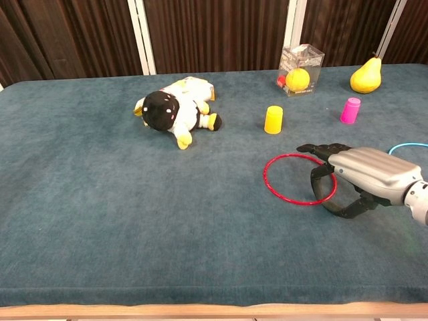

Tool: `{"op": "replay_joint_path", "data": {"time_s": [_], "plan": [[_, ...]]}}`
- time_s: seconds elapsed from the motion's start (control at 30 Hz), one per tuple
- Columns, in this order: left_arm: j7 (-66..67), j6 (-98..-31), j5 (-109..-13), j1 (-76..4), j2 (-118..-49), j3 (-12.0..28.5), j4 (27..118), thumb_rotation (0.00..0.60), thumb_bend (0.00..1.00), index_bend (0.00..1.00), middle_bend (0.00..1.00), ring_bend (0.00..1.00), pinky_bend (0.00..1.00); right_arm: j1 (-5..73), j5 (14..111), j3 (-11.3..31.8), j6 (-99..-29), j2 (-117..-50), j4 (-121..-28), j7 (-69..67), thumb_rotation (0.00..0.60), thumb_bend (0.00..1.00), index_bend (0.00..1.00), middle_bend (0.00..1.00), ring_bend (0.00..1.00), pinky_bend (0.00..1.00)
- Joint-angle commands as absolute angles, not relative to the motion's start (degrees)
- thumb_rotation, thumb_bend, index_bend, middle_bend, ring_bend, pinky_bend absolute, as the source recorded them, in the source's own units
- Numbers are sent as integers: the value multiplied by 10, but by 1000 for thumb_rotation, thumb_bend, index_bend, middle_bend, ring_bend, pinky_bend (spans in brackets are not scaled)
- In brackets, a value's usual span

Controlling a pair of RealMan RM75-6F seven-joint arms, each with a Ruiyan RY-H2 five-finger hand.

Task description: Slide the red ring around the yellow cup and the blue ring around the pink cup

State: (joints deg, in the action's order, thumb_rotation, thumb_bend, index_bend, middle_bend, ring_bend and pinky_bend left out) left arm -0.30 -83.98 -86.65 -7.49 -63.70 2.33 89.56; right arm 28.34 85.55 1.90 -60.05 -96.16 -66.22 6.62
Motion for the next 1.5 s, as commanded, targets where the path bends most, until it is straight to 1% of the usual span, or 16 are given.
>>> {"op": "replay_joint_path", "data": {"time_s": [0.03,0.43,0.67,0.97,1.1,1.3,1.5], "plan": [[-4,-841,-868,-74,-637,23,896,600,416,0,0,0,23,283,857,18,-603,-962,-663,66,600,525,723,58,0,0],[-8,-842,-869,-74,-635,22,896,600,416,0,0,0,23,284,858,18,-612,-965,-663,56,600,531,821,82,0,0],[-10,-840,-868,-74,-635,23,895,600,416,0,0,0,24,283,871,22,-642,-975,-652,52,600,539,884,104,0,0],[-12,-837,-865,-75,-634,23,897,600,418,0,0,0,23,287,885,36,-679,-982,-636,42,600,539,896,119,0,0],[-9,-834,-863,-76,-634,24,897,600,418,0,0,0,24,301,879,63,-688,-980,-641,51,600,539,896,119,0,0],[-5,-830,-859,-78,-636,25,897,600,417,0,0,0,24,337,852,119,-681,-972,-653,91,600,539,896,119,0,0],[-4,-826,-855,-79,-636,26,895,600,417,0,0,0,24,367,823,157,-670,-973,-649,131,600,539,896,119,0,0]]}}
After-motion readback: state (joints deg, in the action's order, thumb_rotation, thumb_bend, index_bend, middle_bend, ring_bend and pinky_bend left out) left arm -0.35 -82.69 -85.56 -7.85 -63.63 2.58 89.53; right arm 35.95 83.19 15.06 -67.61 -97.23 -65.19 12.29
